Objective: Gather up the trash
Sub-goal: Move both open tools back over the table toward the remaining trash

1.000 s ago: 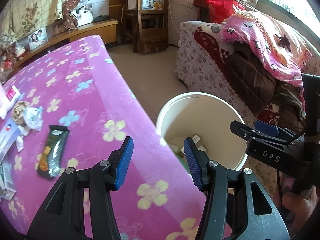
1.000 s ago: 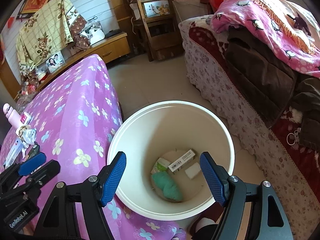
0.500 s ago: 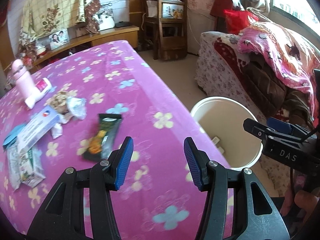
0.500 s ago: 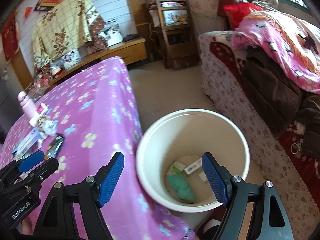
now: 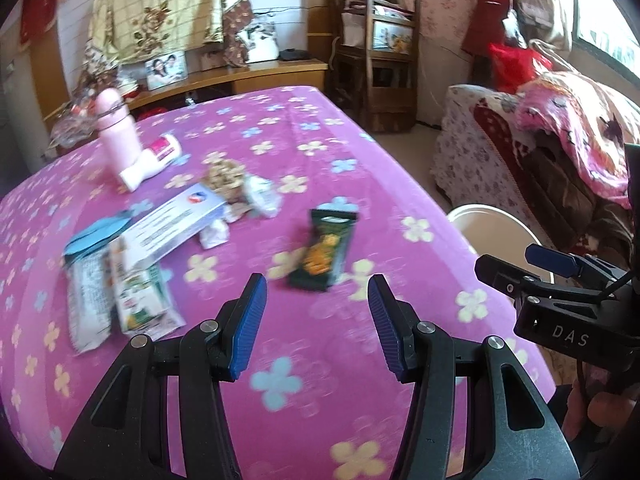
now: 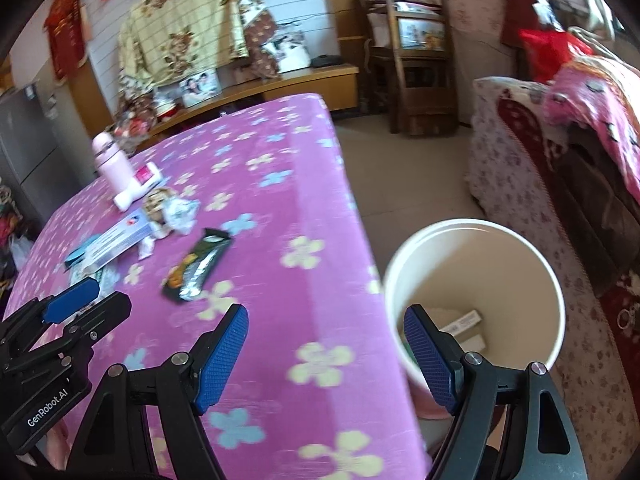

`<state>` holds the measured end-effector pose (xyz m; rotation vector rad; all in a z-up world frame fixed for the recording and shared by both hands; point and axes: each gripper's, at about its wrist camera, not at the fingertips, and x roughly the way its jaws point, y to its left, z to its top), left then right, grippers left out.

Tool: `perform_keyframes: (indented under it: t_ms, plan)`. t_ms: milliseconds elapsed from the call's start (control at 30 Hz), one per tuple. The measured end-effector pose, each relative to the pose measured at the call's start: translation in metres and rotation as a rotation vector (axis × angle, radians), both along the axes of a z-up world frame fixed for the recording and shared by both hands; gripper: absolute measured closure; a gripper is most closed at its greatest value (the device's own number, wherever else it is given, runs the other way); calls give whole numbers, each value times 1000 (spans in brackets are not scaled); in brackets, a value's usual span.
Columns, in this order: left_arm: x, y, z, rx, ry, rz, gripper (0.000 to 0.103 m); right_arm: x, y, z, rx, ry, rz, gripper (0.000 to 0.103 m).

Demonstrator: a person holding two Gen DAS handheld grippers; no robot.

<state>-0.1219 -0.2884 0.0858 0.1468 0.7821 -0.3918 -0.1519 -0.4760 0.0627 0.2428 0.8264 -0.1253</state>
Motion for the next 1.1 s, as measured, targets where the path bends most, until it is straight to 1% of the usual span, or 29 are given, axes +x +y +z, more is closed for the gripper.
perform_keyframes:
  t_ms: [167, 433, 700, 900, 933, 1000, 1067, 1100]
  plan:
    - [4, 38, -1, -1, 12, 60, 52, 11, 28, 0, 0, 12, 55, 23]
    - [10, 98, -5, -10, 30, 168, 52, 23, 62, -5, 2, 33, 119, 23]
    - [15, 148, -8, -26, 32, 265, 52, 34, 83, -11, -1, 58, 156, 23]
    - [24, 173, -11, -45, 52, 305, 52, 43, 92, -15, 9, 80, 169, 23]
    - [26, 177, -11, -54, 57, 308, 52, 45, 92, -15, 10, 82, 170, 23]
    - [32, 187, -12, -100, 80, 302, 52, 49, 92, -17, 17, 90, 169, 23]
    - [39, 197, -15, -155, 112, 296, 47, 55, 91, -18, 32, 99, 161, 23]
    - [42, 201, -16, -172, 124, 298, 42, 57, 91, -19, 43, 103, 157, 23]
